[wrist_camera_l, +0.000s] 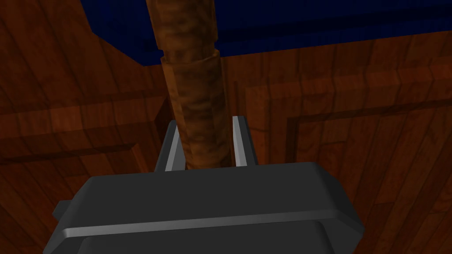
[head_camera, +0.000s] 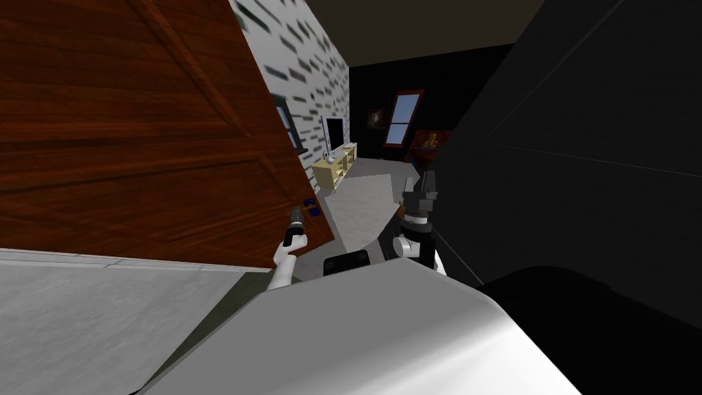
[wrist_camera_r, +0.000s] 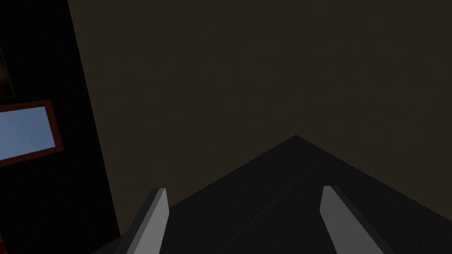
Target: Push the door open
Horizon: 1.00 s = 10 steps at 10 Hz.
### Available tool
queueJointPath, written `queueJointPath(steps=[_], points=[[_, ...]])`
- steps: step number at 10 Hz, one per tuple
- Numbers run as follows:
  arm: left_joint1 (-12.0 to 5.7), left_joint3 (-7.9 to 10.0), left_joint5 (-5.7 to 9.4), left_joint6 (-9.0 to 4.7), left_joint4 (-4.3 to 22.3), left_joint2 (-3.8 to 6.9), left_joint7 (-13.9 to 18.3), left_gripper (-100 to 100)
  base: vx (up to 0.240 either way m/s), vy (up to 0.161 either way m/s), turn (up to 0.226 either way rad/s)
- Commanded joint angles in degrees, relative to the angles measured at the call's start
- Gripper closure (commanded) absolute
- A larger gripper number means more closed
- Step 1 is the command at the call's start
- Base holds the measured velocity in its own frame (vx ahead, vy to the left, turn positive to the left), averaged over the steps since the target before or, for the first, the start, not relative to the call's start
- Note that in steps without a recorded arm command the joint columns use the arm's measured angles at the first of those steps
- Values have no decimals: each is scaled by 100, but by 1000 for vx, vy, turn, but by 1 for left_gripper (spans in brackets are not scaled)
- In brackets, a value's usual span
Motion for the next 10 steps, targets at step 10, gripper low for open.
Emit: queueJointPath(steps=[10], points=[[-240, 465, 400, -132, 209, -145, -749, 100, 176, -17, 132]])
